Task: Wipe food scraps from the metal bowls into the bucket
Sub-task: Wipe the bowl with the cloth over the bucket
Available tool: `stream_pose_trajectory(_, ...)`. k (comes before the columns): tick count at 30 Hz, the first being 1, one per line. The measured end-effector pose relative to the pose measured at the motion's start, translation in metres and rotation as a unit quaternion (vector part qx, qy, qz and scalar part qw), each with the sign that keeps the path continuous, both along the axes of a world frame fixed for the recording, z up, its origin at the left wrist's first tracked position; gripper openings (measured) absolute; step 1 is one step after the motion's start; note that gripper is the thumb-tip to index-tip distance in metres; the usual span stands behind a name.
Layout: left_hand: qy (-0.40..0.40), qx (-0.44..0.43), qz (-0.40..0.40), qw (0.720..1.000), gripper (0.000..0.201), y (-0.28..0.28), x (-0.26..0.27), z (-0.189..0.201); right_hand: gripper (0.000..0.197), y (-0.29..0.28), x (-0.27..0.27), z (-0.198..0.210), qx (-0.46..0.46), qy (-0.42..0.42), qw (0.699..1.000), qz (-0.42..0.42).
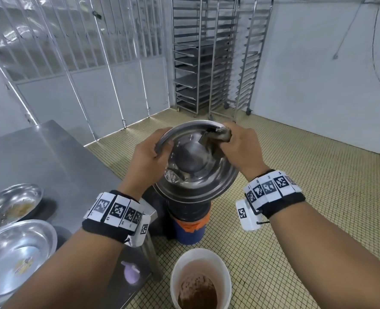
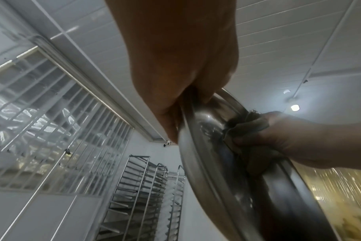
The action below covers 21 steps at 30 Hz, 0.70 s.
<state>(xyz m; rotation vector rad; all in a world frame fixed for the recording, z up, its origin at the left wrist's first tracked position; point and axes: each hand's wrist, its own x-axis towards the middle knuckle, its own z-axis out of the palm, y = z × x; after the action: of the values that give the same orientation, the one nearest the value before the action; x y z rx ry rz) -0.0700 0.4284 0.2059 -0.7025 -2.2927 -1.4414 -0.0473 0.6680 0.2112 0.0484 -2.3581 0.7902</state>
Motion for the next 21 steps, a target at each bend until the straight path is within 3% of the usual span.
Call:
stream_pose_trajectory(3, -0.015, 0.07, 0.015, 0.997, 0.032, 0.002, 0.004, 0.003, 0.029, -0.004, -0.001, -0.003, -0.02, 0.027, 0.999, -0.029)
stream_pose_trajectory(6, -0.029, 0.179, 0.053, 0.982, 0.029, 0.005, 0.007, 0.002, 0.022, -0.012, 0.001, -0.029, -0.196, -0.005, 0.978, -0.066)
stream_pose_trajectory(8, -0.024, 0.202, 0.068, 0.977, 0.029, 0.007, 0.008, 0.003, 0.026, -0.018, 0.003, -0.053, -0.245, -0.06, 0.964, -0.083)
stream_pose_trajectory(10, -0.023, 0.174, 0.064, 0.983, 0.03, 0.009, 0.012, 0.001, 0.033, -0.017, 0.005, -0.058, -0.238, -0.069, 0.964, -0.092)
stream_pose_trajectory(14, -0.048, 0.114, 0.03, 0.992, 0.029, 0.014, 0.022, -0.005, 0.02, -0.004, 0.0, -0.021, -0.197, -0.032, 0.977, -0.08)
stream_pose_trajectory(18, -0.071, 0.205, 0.049, 0.975, 0.023, 0.017, 0.018, 0.0, 0.022, -0.006, 0.002, -0.023, -0.192, -0.003, 0.977, -0.097)
stream_pose_trajectory(21, -0.061, 0.227, 0.058, 0.97, 0.018, 0.013, 0.01, -0.004, 0.027, -0.01, 0.008, -0.047, -0.224, -0.051, 0.968, -0.104)
